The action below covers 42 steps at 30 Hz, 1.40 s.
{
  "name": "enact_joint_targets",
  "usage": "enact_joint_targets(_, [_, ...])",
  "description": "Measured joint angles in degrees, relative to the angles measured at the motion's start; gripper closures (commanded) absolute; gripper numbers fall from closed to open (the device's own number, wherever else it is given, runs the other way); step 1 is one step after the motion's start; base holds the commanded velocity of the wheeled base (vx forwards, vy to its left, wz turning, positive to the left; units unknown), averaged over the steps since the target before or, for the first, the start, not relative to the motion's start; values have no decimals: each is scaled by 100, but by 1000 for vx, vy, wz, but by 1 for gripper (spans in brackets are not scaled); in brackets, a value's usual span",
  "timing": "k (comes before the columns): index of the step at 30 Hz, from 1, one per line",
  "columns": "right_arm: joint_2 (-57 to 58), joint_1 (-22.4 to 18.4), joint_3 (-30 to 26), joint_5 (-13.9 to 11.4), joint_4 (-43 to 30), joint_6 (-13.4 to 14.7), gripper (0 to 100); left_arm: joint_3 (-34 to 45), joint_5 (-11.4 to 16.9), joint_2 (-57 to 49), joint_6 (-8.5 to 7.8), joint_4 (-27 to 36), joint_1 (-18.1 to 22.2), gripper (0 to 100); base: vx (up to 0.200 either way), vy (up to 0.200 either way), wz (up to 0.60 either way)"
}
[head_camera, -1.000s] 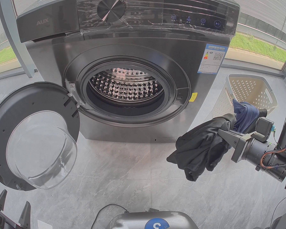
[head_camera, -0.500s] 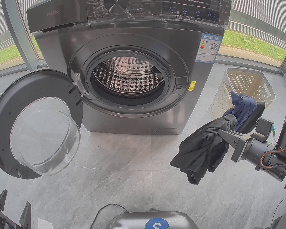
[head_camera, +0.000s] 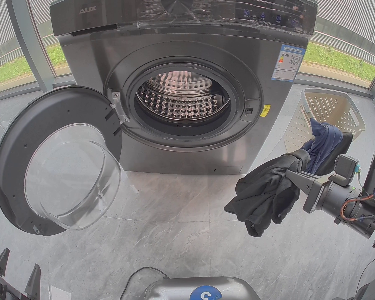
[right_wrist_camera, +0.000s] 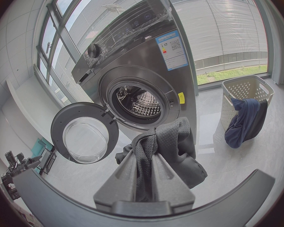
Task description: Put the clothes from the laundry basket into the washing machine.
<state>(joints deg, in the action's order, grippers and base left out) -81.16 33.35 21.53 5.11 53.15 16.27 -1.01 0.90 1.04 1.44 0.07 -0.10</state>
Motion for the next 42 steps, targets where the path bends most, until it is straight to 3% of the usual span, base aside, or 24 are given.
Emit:
enact_joint_targets(14, [-52,5,-4,0,5,20,100,0,-1,0,-7,0,-4,0,0,0,0])
enact_joint_targets(20, [-76,13,-6,-2,11,23,100,0,-4,0,-2,2,0,0,0,-200,0])
enact_joint_targets(42, [-141,243,90,11,115,28,100,0,-35,0,-49,-12,0,0,0,0,0])
